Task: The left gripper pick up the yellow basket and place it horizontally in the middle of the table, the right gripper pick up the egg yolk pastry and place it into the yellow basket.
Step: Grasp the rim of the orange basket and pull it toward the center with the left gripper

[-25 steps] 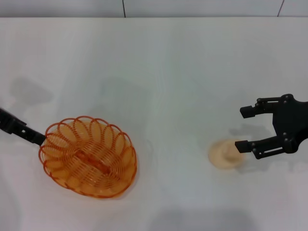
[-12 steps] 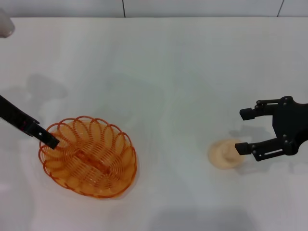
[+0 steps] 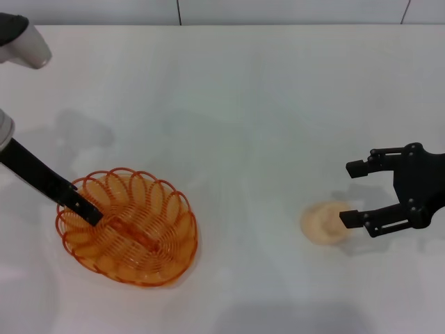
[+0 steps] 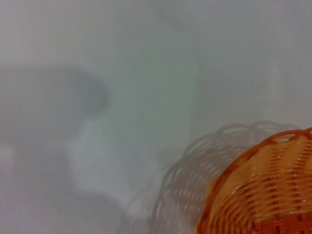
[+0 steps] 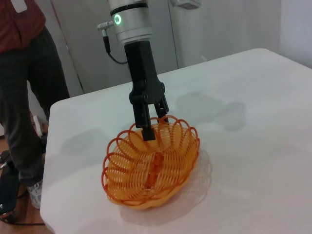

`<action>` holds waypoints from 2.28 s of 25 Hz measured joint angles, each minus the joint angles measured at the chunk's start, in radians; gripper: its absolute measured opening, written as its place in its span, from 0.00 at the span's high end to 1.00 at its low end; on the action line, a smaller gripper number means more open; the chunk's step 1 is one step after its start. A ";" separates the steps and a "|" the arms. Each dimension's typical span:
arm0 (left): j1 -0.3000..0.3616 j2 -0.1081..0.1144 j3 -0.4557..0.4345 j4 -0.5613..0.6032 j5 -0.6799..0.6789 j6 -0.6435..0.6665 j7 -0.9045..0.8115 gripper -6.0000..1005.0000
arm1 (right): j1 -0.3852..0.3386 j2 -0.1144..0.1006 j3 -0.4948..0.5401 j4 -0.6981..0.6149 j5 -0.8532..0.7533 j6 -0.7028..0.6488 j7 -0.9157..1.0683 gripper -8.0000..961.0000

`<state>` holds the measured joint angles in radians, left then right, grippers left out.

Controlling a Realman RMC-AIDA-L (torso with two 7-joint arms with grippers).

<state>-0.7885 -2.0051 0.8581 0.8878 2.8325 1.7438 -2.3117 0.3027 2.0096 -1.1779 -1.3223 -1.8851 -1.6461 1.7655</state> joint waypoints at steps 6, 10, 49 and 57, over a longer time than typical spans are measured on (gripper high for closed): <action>-0.002 0.001 0.019 -0.034 0.001 -0.024 -0.022 0.27 | 0.000 0.000 0.000 0.007 -0.001 -0.008 0.000 0.12; -0.004 0.002 0.019 -0.037 0.001 -0.029 -0.026 0.33 | -0.001 0.000 0.000 0.011 -0.003 -0.009 0.000 0.12; -0.026 0.003 0.055 -0.036 -0.002 -0.056 -0.056 0.87 | 0.006 -0.002 0.009 0.010 -0.006 -0.022 0.000 0.12; -0.026 0.006 0.048 -0.015 -0.007 -0.056 -0.058 0.87 | 0.007 -0.002 0.009 0.011 -0.006 -0.017 0.000 0.12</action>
<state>-0.8149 -1.9991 0.9066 0.8726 2.8253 1.6880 -2.3693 0.3099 2.0080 -1.1688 -1.3115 -1.8914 -1.6626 1.7655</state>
